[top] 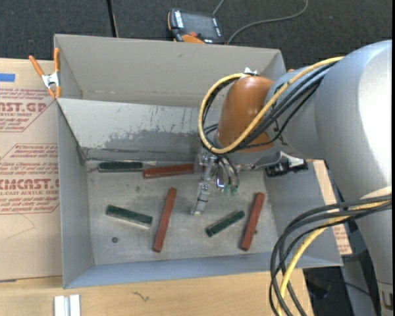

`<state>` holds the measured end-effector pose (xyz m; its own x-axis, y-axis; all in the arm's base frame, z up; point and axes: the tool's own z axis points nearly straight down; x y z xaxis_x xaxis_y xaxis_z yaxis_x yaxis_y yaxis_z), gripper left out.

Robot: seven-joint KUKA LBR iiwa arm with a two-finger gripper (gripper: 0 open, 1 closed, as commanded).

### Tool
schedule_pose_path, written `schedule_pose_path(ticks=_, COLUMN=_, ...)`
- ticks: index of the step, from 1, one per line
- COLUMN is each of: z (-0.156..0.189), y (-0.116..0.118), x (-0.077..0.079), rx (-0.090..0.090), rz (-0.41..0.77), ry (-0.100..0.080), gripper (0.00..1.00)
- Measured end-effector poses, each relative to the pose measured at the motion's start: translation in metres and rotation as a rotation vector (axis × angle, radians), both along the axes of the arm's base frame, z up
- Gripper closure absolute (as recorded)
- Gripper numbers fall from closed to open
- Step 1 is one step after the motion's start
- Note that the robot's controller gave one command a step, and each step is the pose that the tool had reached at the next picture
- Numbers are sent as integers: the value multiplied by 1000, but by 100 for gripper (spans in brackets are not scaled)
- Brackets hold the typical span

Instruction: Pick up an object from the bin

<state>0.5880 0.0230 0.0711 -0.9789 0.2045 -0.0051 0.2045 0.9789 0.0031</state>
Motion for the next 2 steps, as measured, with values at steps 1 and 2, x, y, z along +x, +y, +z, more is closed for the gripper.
schedule_pose_path(ticks=1, z=102, y=40, x=-67, rx=-2, rz=343, ry=2, gripper=0)
schedule_pose_path(ticks=2, z=1, y=77, x=-69, rx=-1, rz=233, ry=8, gripper=0)
